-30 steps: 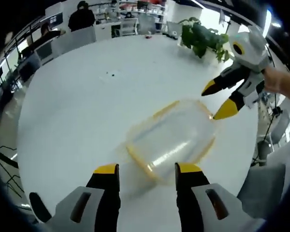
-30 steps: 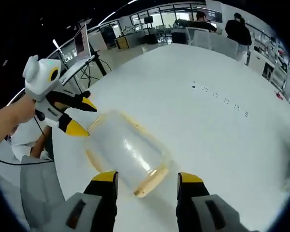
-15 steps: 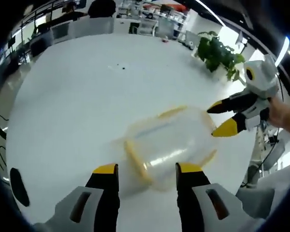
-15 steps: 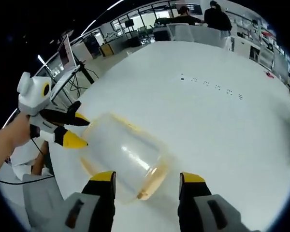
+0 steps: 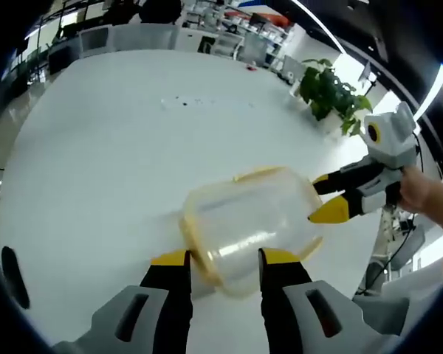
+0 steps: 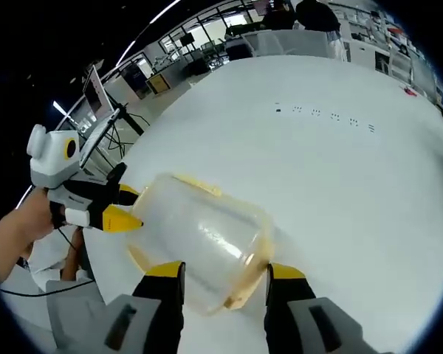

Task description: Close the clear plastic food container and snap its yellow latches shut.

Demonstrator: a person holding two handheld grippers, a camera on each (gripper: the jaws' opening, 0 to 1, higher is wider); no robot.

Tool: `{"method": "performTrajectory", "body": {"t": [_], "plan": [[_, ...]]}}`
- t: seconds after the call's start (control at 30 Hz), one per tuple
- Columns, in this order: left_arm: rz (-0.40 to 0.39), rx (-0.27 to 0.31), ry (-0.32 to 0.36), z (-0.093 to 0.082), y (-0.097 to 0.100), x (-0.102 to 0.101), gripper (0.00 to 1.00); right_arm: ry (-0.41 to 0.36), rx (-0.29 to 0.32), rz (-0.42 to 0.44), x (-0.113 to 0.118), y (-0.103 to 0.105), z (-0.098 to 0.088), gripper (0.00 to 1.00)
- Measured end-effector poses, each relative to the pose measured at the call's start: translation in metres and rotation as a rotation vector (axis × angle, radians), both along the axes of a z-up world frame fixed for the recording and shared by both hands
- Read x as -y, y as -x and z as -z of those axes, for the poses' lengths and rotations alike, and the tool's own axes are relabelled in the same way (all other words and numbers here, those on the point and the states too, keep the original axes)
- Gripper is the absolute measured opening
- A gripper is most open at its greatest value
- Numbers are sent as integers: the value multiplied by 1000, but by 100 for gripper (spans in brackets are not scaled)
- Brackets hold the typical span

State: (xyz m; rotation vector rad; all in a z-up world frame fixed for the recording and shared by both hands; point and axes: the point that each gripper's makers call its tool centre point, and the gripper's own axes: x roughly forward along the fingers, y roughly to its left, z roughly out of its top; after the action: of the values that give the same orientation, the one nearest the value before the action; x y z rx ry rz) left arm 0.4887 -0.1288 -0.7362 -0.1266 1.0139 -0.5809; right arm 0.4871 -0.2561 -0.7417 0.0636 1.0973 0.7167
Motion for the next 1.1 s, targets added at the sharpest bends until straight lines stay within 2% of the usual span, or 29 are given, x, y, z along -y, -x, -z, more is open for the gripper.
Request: {"method": "performTrajectory", "body": {"t": [0.2,0.23,0.27,0.3,0.33,0.37,0.43,0.57,0.77,1.1], "plan": [[-12,-7,10,1,0,1,30,-24,6,15,-2,0,1,37],[-8,2,15,1,0,3,30,-33,-64,5,-3,7,2,37],[-8,-2,7,3,1,3,30,-44,-22,44,-8,-3,1,36],[-10,-4,7,4,-1,3,29,-35,-28,26,-8,-2,2,36],[3,32,102,-4,-8,22,28,-26,-46,19,-8,0,3,36],[-3,7,14,-1,-3,8,28,-20,-42,20,-9,-3,3,36],[-5,4,19,-4,-3,6,28,-9,-50,25,-8,-2,3,36],[-2,-9,1,-1,1,3,28,-18,-25,39,-4,0,2,37],[26,32,-30,-1,1,3,29,7,-12,52,-6,0,2,40],[25,41,-40,-1,-1,2,31,-10,7,35,-7,-2,2,44]]}}
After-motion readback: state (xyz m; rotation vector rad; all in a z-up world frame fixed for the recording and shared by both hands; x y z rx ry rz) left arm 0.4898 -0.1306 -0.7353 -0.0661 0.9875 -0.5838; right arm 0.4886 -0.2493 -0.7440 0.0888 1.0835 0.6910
